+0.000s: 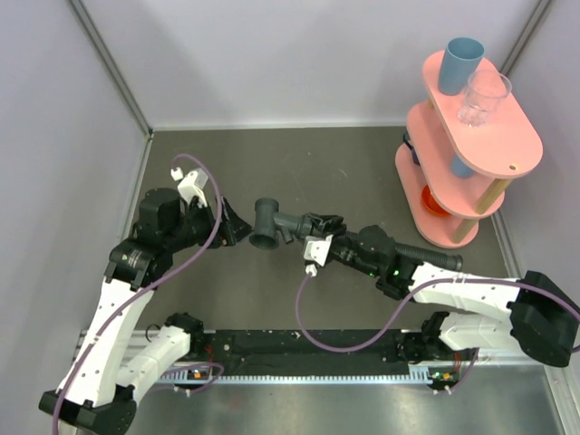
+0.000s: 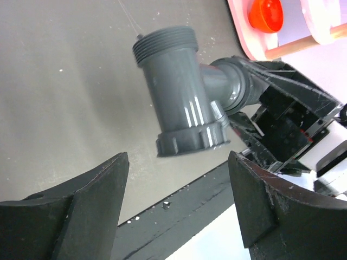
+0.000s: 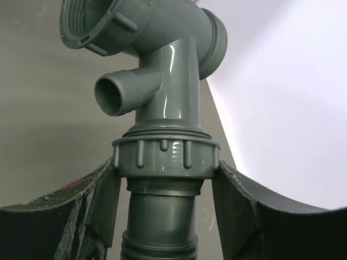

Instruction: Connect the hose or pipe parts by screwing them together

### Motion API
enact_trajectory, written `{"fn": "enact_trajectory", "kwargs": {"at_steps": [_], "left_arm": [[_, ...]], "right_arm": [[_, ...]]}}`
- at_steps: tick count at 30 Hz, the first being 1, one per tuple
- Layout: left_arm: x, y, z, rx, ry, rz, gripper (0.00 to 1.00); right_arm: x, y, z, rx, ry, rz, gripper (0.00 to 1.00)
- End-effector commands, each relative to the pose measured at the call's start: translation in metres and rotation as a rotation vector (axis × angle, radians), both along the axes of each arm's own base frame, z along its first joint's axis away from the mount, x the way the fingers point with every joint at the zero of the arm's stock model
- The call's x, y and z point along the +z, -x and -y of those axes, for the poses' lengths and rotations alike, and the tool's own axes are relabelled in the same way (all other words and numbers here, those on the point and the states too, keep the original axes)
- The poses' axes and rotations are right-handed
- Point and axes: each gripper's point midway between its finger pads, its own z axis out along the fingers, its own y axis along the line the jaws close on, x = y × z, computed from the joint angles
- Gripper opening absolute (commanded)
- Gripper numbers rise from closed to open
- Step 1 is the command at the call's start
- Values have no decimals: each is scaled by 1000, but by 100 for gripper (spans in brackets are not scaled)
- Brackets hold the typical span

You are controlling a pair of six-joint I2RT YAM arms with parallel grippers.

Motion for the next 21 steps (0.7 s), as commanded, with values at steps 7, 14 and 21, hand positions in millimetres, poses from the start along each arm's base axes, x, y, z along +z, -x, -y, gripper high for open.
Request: {"fn": "enact_trajectory", "kwargs": {"at_steps": [7, 14, 21], "left_arm": [[13, -19, 21, -85, 70, 20, 79], [-15, -24, 18, -81, 25, -33, 78], [-23, -22, 36, -160, 119, -66, 78]], "right_arm": [[37, 28, -12, 65, -70, 144, 0], [41, 31, -15, 69, -85, 159, 0], [45, 39, -20, 105, -105, 167, 0]]}}
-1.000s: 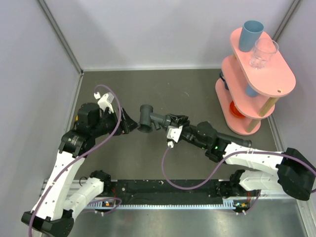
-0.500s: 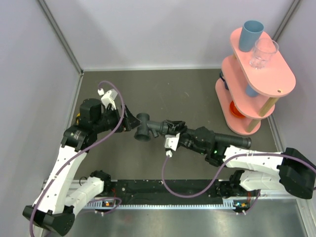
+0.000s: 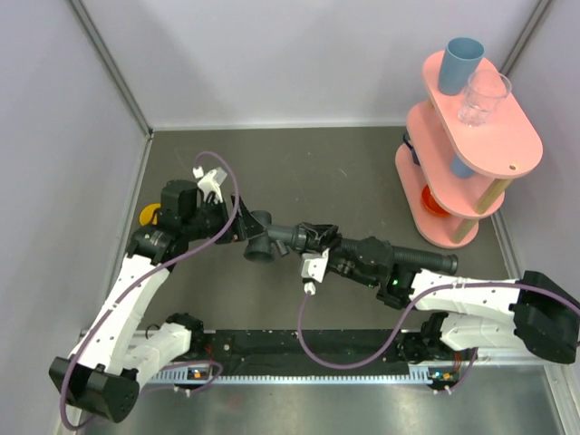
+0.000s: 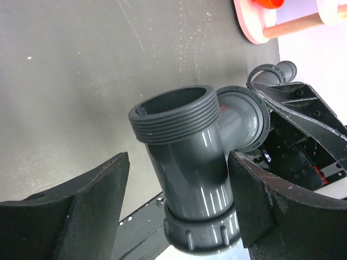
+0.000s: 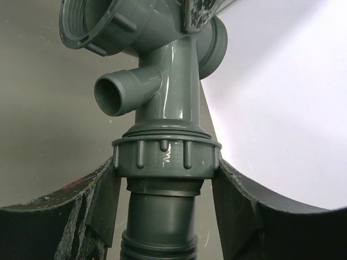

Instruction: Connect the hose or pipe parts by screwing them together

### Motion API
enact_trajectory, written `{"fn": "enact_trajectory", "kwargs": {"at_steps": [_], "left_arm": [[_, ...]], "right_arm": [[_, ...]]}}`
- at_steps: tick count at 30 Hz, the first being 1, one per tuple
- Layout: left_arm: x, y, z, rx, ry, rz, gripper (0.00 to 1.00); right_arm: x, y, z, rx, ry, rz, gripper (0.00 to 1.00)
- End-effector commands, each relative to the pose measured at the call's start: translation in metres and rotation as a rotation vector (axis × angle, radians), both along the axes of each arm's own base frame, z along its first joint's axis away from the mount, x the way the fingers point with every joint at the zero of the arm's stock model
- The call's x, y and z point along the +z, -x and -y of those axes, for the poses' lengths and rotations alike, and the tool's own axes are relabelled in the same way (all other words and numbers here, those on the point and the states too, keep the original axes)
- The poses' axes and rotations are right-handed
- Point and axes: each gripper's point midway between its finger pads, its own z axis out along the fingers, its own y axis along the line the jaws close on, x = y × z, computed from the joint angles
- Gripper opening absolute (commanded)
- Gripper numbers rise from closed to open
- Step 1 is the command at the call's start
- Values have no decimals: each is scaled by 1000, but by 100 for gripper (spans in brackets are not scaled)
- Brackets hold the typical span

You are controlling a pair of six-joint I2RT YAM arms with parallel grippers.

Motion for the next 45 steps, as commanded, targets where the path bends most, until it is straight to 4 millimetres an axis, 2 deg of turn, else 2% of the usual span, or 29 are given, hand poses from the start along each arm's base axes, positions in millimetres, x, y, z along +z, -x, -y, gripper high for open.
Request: {"fn": "enact_trajectory", "kwargs": {"at_steps": [1, 3, 5, 6, 8, 9, 10, 11, 12, 13, 14, 16, 17, 21, 22, 24, 25, 27, 28, 29, 30, 31, 33, 37, 40, 41, 45], "left_arm": [[3, -3, 17, -80, 108, 35, 78], [8, -1, 25, -118, 168, 37, 77], [4, 5, 31, -159, 205, 24, 74], [9, 8, 36, -206, 240, 48, 69], [2, 16, 40, -259, 278, 45, 57], [4, 16, 43, -281, 297, 79, 41], [-3, 22, 44, -303, 311, 67, 32], [-4, 23, 44, -313, 311, 83, 23], [-6, 23, 44, -323, 307, 104, 10], [-8, 23, 43, -326, 298, 123, 0], [-10, 23, 42, -343, 276, 171, 0], [-12, 25, 40, -362, 257, 247, 0], [-16, 21, 37, -360, 217, 304, 0], [-28, 16, 31, -359, 143, 381, 0], [-29, 16, 31, -363, 141, 386, 0], [-28, 10, 30, -324, 136, 376, 0], [-28, 8, 29, -306, 139, 358, 0], [-24, 6, 30, -263, 166, 308, 0], [-19, 4, 30, -251, 177, 298, 0], [-17, 3, 30, -232, 193, 269, 0], [-13, 2, 29, -209, 195, 248, 0], [-12, 2, 30, -194, 208, 217, 0], [-8, 1, 30, -169, 217, 177, 0], [-4, 1, 30, -111, 249, 42, 0], [-2, 1, 31, -86, 262, -44, 0], [-2, 1, 31, -81, 266, -58, 0], [2, 0, 31, -41, 300, -112, 0]], "right_arm": [[43, 9, -7, 38, -124, 77, 0], [42, 11, -9, 51, -142, 54, 0], [44, 14, -12, 78, -171, 24, 0], [45, 12, -12, 81, -179, 5, 0], [48, 17, -16, 150, -203, -79, 0], [47, 18, -17, 169, -203, -116, 0], [49, 11, -13, 164, -208, -149, 0], [49, 16, -17, 201, -211, -248, 0], [51, 14, -16, 215, -212, -298, 0], [53, 4, -9, 212, -224, -349, 0], [60, 11, -12, 267, -240, -445, 2], [60, 7, -11, 286, -245, -523, 5], [67, 3, -7, 299, -265, -570, 9], [67, -7, -1, 300, -294, -689, 18], [65, -12, -2, 281, -295, -710, 29], [55, -13, -3, 276, -247, -717, 41], [48, -13, -1, 258, -232, -724, 54], [42, -8, 0, 253, -201, -645, 66], [27, -9, 4, 206, -189, -604, 77], [30, -6, 7, 202, -172, -499, 82], [28, 4, 4, 217, -157, -447, 86], [17, -1, 11, 161, -137, -379, 90], [19, 1, 14, 135, -136, -316, 97], [11, -2, 15, 29, -76, -172, 99], [13, -1, 10, -36, -65, -74, 99], [17, -3, 9, -59, -77, -48, 99], [10, -2, 2, -102, -45, -4, 98]]}}
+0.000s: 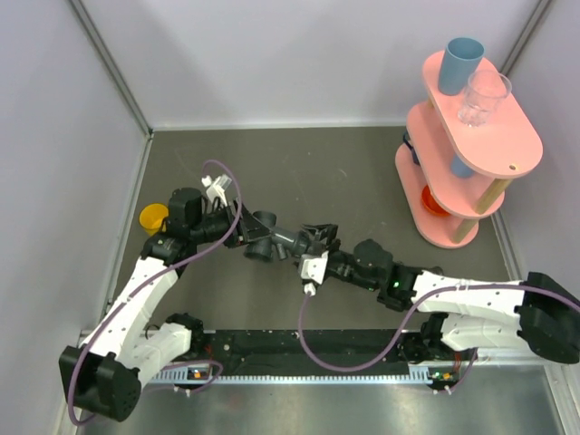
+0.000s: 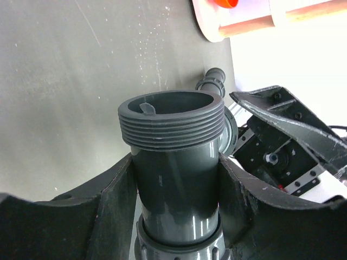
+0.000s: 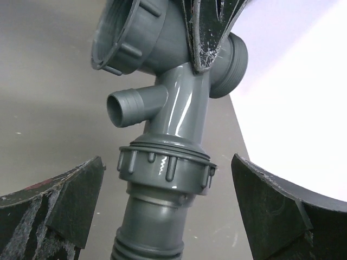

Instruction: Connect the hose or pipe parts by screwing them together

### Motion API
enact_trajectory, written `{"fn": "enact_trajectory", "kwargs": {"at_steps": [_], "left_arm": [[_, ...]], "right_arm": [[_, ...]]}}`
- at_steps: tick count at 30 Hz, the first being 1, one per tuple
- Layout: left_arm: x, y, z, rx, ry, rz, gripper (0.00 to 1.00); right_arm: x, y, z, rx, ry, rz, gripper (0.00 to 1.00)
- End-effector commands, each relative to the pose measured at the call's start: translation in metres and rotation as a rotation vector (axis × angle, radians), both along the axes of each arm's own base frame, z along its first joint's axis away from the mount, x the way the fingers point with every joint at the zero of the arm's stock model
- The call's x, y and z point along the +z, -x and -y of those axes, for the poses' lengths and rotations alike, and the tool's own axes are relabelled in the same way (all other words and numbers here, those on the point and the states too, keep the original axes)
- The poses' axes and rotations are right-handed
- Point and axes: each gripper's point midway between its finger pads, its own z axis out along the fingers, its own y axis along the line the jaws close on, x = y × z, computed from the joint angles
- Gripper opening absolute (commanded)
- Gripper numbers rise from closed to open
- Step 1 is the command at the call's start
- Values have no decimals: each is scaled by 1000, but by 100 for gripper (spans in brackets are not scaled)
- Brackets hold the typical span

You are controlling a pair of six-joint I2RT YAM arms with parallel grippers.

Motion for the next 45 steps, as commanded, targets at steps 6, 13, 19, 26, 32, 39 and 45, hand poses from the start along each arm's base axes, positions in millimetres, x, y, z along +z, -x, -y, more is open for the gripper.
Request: {"fn": "enact_trajectory", "kwargs": {"at_steps": [6, 13, 19, 26, 32, 39, 45], "left_arm": [[24, -3, 2, 62, 102, -105, 0], [38, -1, 6, -56, 113, 77, 0], [39, 10, -2, -135, 53, 660, 0], [9, 21, 1, -282, -28, 804, 0], [13, 13, -6, -217, -80, 807, 0], [16, -7, -11, -9, -3, 502, 0], [24, -17, -12, 94, 23, 247, 0]], "right_arm": [[22, -18, -10, -180, -24, 187, 84], [19, -20, -23, -152, -43, 76, 21], [43, -22, -23, 110, -150, -369, 13], [35, -46, -16, 239, -122, -735, 16], [35, -77, -19, 191, -134, -828, 41], [25, -65, 5, 91, -181, -613, 93], [4, -58, 18, -104, -102, -366, 99]]}}
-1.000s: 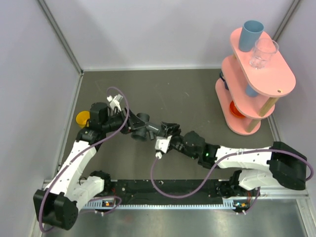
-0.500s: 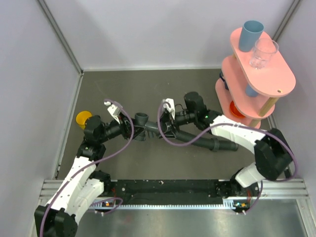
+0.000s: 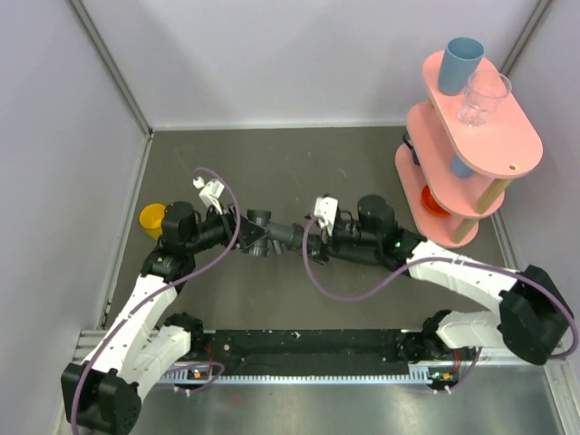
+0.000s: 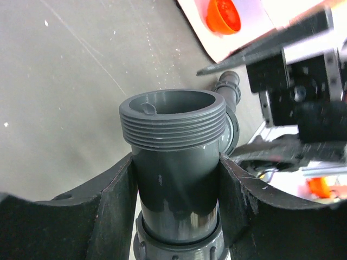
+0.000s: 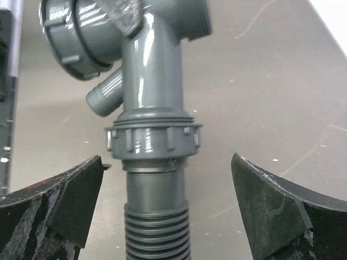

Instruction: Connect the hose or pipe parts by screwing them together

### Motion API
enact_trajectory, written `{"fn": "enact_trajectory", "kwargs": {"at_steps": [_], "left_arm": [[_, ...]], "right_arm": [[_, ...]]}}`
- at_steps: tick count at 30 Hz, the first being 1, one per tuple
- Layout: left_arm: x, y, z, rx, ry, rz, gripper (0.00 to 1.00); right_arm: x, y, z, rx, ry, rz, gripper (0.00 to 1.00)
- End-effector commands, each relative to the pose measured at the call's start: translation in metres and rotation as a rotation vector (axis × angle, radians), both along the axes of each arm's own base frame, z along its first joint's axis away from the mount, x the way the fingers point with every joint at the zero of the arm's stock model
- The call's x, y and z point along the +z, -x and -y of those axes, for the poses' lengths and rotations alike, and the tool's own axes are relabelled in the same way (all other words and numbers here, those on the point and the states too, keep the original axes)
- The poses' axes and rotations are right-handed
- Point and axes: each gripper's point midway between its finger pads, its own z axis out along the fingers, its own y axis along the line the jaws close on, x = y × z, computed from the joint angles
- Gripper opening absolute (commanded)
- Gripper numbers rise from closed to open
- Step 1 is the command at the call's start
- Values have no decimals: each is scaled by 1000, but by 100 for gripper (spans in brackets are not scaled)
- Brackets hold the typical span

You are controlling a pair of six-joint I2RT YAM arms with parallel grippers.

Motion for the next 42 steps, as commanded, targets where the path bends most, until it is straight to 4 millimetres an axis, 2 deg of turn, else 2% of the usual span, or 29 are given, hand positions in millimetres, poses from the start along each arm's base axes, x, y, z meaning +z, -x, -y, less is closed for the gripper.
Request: {"fn": "enact_trajectory", "kwargs": {"at_steps": [1, 4, 5, 7, 8, 9, 11, 12, 13, 14, 16, 18, 21, 22, 25, 27, 28, 29, 30, 31, 32, 33, 34, 35, 36, 37, 38, 40, 42], "left_arm": [[30, -8, 0, 92, 77, -146, 0], [38, -10, -2, 135, 98, -229, 0], [34, -8, -3, 148, 93, -273, 0], [37, -7, -1, 154, 111, -314, 0], [37, -5, 0, 145, 119, -339, 0], [38, -4, 2, 138, 136, -362, 0], [38, -2, 5, 122, 151, -382, 0], [38, -1, 6, 119, 161, -396, 0], [36, 0, 6, 122, 162, -406, 0], [35, -1, 5, 126, 163, -413, 0], [31, 0, 5, 135, 159, -433, 0], [30, 1, 5, 133, 162, -444, 0], [29, 2, 5, 126, 168, -444, 0], [29, 2, 4, 125, 165, -443, 0], [25, 4, 5, 95, 147, -418, 0], [24, 6, 6, 39, 107, -339, 0], [25, 12, 9, -20, 89, -295, 0], [25, 12, 9, -72, 41, -169, 0], [15, 19, 8, -87, 24, -131, 0], [12, 22, 7, -97, 20, -81, 0], [17, 21, 8, -114, 26, 18, 0], [9, 29, 6, -118, 34, 59, 0], [6, 30, 5, -112, 37, 84, 0], [14, 25, 3, -88, 44, 175, 0], [8, 28, 2, -86, 36, 198, 0], [6, 27, 1, -85, 21, 219, 0], [4, 30, 1, -123, -11, 274, 0], [-1, 31, 1, -152, -53, 327, 0], [-6, 25, -4, -130, -110, 383, 0]], "right_arm": [[17, -11, 4, -177, 43, 315, 99], [18, -12, 10, -237, 79, 449, 99], [15, -4, 6, -228, 80, 472, 99], [23, -5, 6, -260, 69, 538, 99], [23, 1, 1, -249, 65, 554, 99], [30, -2, 1, -277, 58, 594, 98], [26, 1, -7, -284, 69, 630, 98], [27, -5, -5, -325, 100, 680, 98], [32, -5, -8, -345, 89, 714, 98], [24, -12, -8, -387, 131, 734, 99], [27, -11, -14, -403, 139, 789, 99], [21, -10, -21, -397, 171, 809, 97], [19, -5, -28, -369, 153, 805, 79], [20, -4, -28, -364, 144, 800, 62], [29, 4, -32, -335, 87, 768, 36], [29, 9, -39, -289, 70, 710, 28], [39, 5, -41, -285, 55, 681, 23], [23, 13, -47, -206, 84, 576, 22], [24, 15, -49, -166, 83, 525, 20], [39, 2, -46, -178, 61, 490, 17], [40, 16, -55, -77, 15, 420, 16], [40, 15, -52, -49, 6, 377, 16], [52, 14, -54, -17, -30, 350, 15], [54, 13, -50, 47, -61, 261, 15], [52, 13, -48, 77, -60, 197, 15], [58, 22, -54, 186, -88, 135, 15], [58, 9, -45, 175, -94, 56, 15], [57, 2, -46, 196, -86, -25, 15], [47, -4, -46, 195, -83, -78, 16]]}}
